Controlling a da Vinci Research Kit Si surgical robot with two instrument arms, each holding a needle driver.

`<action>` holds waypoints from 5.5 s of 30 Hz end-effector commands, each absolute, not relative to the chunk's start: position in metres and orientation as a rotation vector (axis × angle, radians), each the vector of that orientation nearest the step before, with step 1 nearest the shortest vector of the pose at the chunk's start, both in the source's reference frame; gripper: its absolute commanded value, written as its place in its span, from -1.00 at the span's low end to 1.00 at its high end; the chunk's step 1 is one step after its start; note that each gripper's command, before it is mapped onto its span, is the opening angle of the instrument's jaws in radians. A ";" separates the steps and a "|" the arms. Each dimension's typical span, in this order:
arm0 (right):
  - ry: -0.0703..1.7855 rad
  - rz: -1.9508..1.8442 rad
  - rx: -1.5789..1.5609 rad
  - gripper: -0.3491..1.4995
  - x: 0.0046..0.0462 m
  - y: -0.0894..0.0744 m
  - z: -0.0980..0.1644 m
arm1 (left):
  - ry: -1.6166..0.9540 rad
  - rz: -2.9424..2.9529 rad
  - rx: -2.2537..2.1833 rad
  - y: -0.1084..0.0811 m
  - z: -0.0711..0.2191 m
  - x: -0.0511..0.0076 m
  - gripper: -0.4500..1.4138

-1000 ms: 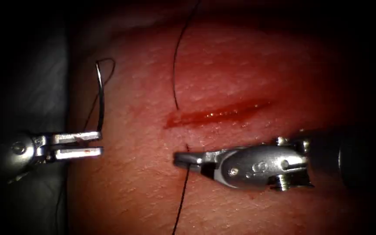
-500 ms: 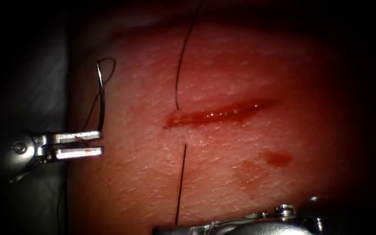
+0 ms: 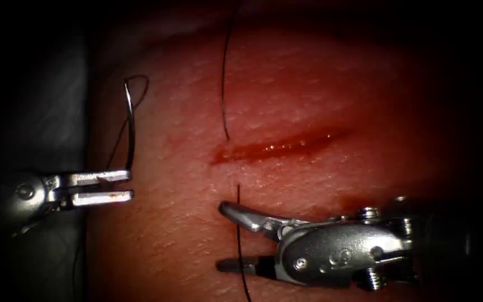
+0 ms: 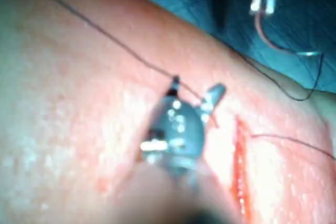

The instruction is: Wound Closure

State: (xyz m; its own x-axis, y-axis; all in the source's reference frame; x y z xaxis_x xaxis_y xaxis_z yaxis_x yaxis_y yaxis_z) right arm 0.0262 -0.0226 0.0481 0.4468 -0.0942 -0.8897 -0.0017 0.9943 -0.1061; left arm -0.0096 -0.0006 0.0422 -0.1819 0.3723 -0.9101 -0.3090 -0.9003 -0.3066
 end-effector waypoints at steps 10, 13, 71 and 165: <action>1.108 0.008 -0.073 -1.00 0.0266 -0.022 0.055 | -0.075 2.123 -1.660 -0.001 0.043 -0.0101 -1.00; 1.127 -0.023 -0.025 -1.00 0.0264 -0.022 0.054 | -0.075 2.123 -1.660 -0.001 0.043 -0.0101 -1.00; 1.115 -0.069 -0.009 -1.00 0.0260 -0.023 0.053 | -0.078 2.120 -1.660 -0.001 0.043 -0.0100 -1.00; 0.951 0.149 -0.078 0.42 0.0238 -0.019 0.048 | -0.077 2.116 -1.656 -0.001 0.043 -0.0102 -1.00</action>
State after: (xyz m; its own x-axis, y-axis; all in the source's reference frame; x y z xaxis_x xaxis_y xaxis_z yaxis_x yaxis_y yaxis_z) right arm 0.0232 -0.0176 0.0470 0.5746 0.1282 -0.8083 -0.1903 0.9815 0.0204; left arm -0.0096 -0.0009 0.0424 -0.1791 0.3781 -0.9083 -0.3123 -0.8973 -0.3119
